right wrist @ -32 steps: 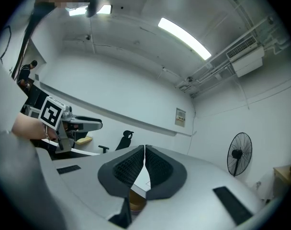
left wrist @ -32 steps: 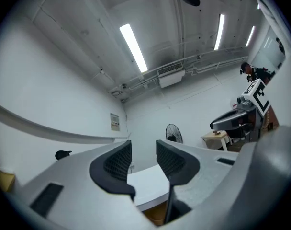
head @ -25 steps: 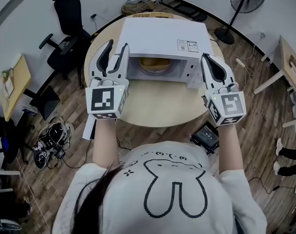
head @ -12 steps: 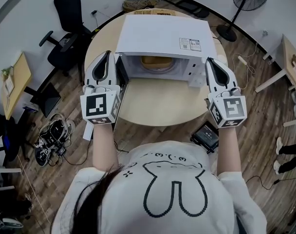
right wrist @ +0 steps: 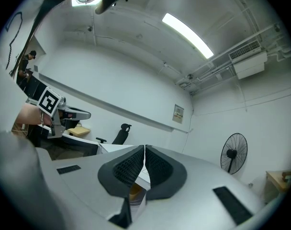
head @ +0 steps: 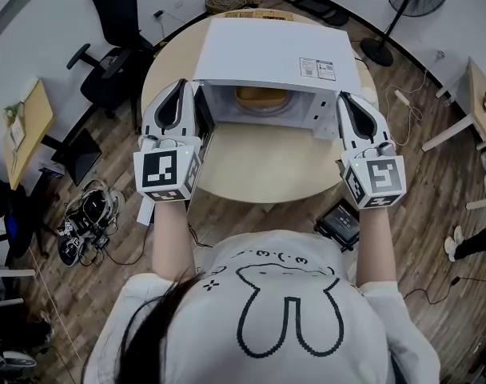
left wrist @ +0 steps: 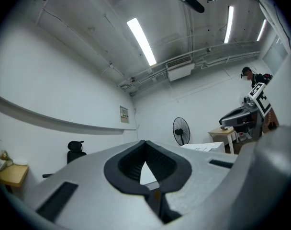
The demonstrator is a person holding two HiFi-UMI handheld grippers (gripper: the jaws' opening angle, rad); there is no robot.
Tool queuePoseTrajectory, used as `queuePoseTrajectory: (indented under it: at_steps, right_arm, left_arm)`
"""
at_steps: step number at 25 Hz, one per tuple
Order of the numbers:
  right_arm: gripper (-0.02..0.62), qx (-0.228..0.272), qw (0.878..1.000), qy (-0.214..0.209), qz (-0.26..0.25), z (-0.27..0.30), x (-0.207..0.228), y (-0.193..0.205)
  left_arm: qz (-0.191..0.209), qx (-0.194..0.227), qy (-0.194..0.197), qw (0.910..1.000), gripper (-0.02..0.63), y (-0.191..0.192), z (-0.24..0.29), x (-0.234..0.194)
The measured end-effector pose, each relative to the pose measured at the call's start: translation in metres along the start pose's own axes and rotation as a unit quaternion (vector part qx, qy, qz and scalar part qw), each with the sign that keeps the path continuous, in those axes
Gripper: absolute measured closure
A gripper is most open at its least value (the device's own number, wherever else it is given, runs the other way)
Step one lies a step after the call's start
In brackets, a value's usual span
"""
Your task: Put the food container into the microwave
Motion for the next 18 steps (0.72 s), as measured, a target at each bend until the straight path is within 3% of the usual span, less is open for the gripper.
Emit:
queuePoseTrajectory:
  at_steps: [18]
  right_arm:
    - [0.565, 0.000, 1.000, -0.001, 0.009, -0.007, 0.002, 0.001]
  left_arm:
    - [0.000, 0.011, 0.015, 0.9998, 0.597, -0.010, 0.002, 0.017]
Point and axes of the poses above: the fingertips, and each gripper's own axes: z forward along the fingers, x to its right, y out of its underside, the point moved 3 cm from there along -z, backward along the fingers, and after that the axes turned 10 degrees about x, right-handed, at the moved point
